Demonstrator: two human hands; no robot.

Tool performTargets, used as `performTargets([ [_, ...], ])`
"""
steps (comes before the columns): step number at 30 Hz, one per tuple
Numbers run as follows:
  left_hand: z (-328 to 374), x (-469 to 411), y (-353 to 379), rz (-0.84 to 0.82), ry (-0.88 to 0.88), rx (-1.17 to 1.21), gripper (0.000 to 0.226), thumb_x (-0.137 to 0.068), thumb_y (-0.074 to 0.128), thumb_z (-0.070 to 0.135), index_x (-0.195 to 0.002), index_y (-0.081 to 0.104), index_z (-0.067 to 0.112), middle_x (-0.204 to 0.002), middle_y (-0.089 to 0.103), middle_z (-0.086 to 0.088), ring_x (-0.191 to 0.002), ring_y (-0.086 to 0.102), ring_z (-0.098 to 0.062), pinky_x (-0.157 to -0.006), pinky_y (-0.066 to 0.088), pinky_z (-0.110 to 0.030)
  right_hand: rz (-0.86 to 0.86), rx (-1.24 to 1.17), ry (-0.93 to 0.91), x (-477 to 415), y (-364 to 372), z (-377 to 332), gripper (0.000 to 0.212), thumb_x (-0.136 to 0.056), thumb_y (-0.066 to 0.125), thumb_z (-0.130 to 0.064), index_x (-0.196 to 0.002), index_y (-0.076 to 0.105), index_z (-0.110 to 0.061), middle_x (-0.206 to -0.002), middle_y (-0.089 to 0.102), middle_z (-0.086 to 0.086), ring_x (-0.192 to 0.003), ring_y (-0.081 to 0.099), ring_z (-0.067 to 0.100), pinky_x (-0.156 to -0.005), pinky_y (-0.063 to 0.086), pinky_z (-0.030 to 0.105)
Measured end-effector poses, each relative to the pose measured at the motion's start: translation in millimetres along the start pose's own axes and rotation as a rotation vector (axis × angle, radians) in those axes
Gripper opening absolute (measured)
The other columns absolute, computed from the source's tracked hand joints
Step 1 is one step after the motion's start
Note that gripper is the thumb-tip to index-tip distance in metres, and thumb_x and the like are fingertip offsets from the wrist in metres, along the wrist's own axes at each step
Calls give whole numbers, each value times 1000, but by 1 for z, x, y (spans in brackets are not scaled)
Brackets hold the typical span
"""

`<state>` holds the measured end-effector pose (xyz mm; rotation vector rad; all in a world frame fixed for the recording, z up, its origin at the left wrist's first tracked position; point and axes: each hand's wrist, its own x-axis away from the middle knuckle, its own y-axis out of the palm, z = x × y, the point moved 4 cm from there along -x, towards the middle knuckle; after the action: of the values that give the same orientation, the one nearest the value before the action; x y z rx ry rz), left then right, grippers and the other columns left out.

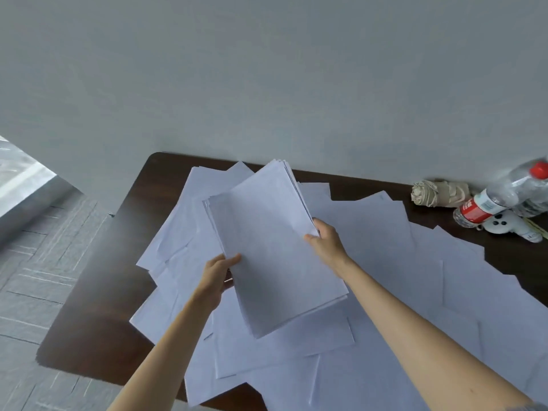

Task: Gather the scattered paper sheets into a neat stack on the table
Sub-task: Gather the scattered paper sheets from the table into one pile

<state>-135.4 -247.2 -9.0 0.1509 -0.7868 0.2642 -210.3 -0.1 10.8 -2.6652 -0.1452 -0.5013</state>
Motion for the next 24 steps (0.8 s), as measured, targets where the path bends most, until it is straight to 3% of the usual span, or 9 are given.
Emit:
performTargets([
  [2, 1, -12, -17, 58, -47, -1, 6, -91, 62, 8, -88, 66, 6, -78, 70, -8, -68, 66, -21, -65, 55, -32, 16, 102, -4, -13, 18, -14, 12, -72, 52, -17, -76, 47, -8, -70, 49, 13, -65, 38, 18, -60, 31, 30],
  [5, -2, -22, -27, 102, -135, 12, 9, -91, 60, 3, -84, 63, -1, -72, 67, -13, -61, 66, -25, -56, 59, -31, 56, 246, -46, -31, 34, -30, 35, -80, 58, -11, -66, 26, -18, -63, 32, 4, -63, 25, 19, -56, 20, 30],
  [8, -7, -30, -30, 62, -216, -42, 11, -92, 56, 3, -85, 63, -3, -65, 70, -13, -51, 70, -22, -54, 57, -30, 84, 408, -61, -47, 45, -37, 33, -83, 57, -10, -67, 29, -16, -65, 37, 7, -64, 25, 22, -55, 22, 30],
  [10, -10, -35, -30, 31, -249, -64, 13, -94, 55, 5, -90, 62, -5, -76, 72, -18, -52, 71, -21, -58, 56, -31, 80, 486, -61, -56, 50, -37, 33, -85, 55, -8, -66, 29, -15, -66, 40, 5, -66, 30, 24, -55, 24, 30],
  [13, -13, -40, -31, 14, -290, -73, 15, -96, 54, 8, -91, 58, -6, -82, 70, -23, -54, 71, -23, -58, 57, -32, 44, 587, -62, -68, 55, -34, 40, -89, 56, -9, -63, 27, -21, -84, 41, -2, -78, 38, 22, -61, 31, 29],
  [18, -9, -44, -34, -23, -353, -67, 25, -94, 58, 12, -110, 51, -5, -90, 72, -26, -61, 73, -26, -58, 59, -33, -107, 650, 69, -84, 60, -18, 18, -85, 62, -18, -92, 47, -11, -119, 49, 9, -103, 53, 31, -78, 44, 35],
  [20, -10, -44, -35, -34, -372, -58, 29, -93, 59, 12, -116, 49, -3, -97, 72, -26, -65, 74, -26, -62, 59, -35, -103, 619, 89, -88, 60, -15, 37, -83, 65, -20, -114, 51, -5, -124, 54, 11, -109, 54, 32, -85, 47, 38],
  [22, -9, -42, -34, -44, -382, -36, 27, -93, 59, 11, -115, 50, -1, -100, 72, -26, -69, 74, -26, -67, 59, -38, -65, 538, 139, -90, 57, -17, 44, -80, 68, -23, -118, 50, -10, -112, 59, 6, -102, 58, 29, -78, 47, 34],
  [24, -8, -42, -33, -38, -384, -29, 24, -92, 60, 10, -113, 51, 0, -102, 72, -26, -73, 72, -27, -72, 58, -41, -48, 493, 178, -93, 55, -17, 31, -76, 69, -24, -102, 54, -15, -91, 56, 1, -83, 56, 25, -67, 40, 29],
])
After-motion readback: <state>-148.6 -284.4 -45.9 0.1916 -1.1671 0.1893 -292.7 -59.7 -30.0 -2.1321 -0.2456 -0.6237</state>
